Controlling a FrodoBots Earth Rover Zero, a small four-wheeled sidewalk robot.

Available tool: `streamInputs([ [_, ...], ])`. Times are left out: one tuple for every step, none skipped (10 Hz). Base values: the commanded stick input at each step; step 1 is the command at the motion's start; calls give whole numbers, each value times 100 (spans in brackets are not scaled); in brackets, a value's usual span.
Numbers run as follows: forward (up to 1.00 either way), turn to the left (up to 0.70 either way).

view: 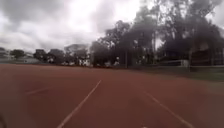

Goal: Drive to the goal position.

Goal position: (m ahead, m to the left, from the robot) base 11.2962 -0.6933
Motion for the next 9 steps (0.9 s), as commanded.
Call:
streamInputs([
  [70,0],
  [70,0],
  [70,0],
  [70,0],
  [70,0],
  [70,0],
  [70,0],
  [70,0],
  [70,0],
])
